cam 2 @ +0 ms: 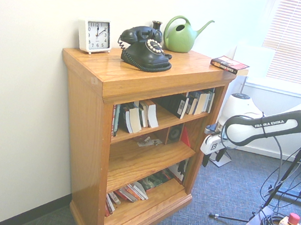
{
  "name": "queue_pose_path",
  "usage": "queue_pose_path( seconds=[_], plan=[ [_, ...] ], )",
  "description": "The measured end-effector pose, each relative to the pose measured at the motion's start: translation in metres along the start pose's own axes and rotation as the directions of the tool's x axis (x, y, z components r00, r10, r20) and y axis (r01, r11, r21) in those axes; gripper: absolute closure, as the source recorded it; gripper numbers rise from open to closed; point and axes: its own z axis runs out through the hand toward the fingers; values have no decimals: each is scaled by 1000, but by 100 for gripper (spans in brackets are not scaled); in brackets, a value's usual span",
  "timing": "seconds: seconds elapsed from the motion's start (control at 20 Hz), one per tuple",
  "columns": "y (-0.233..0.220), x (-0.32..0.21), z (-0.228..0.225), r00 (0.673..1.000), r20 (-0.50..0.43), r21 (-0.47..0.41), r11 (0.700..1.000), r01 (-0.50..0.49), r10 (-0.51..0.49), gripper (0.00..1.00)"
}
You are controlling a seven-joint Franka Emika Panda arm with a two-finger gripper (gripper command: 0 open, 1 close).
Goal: Organize the shelf
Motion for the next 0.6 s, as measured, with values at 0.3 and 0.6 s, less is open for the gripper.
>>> queue_pose_path(
  seconds=[0.3,0.6],
  plan=[
    [15,21,1,994,-104,-61,998,17,-23,0],
    [116,110,-19,925,-375,-218,975,-36,-50,0]
  ],
)
